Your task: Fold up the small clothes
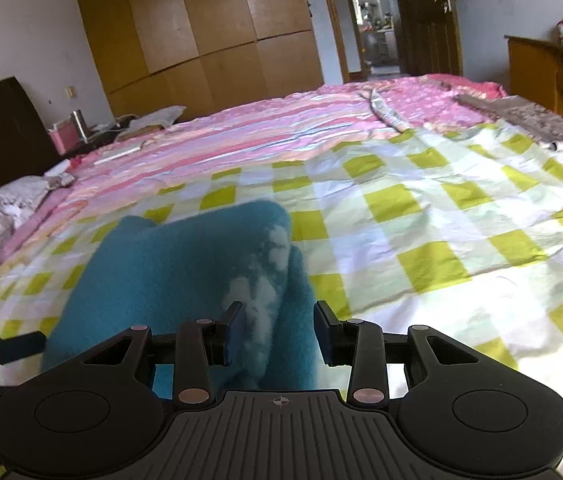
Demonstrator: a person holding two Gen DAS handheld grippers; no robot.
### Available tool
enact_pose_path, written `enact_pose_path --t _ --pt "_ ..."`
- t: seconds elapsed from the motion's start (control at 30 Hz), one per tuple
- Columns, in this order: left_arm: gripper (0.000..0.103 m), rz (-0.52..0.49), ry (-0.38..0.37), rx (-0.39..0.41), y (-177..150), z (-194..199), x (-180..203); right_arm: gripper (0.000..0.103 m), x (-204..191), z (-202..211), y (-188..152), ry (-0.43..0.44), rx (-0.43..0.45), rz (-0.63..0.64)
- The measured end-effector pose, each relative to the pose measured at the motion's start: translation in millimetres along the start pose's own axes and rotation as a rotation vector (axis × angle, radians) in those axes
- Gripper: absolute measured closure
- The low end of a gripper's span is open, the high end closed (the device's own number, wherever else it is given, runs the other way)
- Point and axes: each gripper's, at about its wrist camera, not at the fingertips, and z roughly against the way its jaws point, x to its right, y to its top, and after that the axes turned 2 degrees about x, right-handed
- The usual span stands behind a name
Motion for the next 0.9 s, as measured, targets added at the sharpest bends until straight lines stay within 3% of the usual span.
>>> enact_pose_path --t 0.47,0.9 --pt "0.027 -0.011 0.005 -0.019 -13.1 9.2 2.6 0.065 -8.5 15.6 -18.5 -0.105 0.006 0.055" --pt "0.026 -0.034 0.034 -0.018 -16.4 7.4 7.7 0.066 -1.0 3.7 -25.8 -0.126 -0.03 0.074"
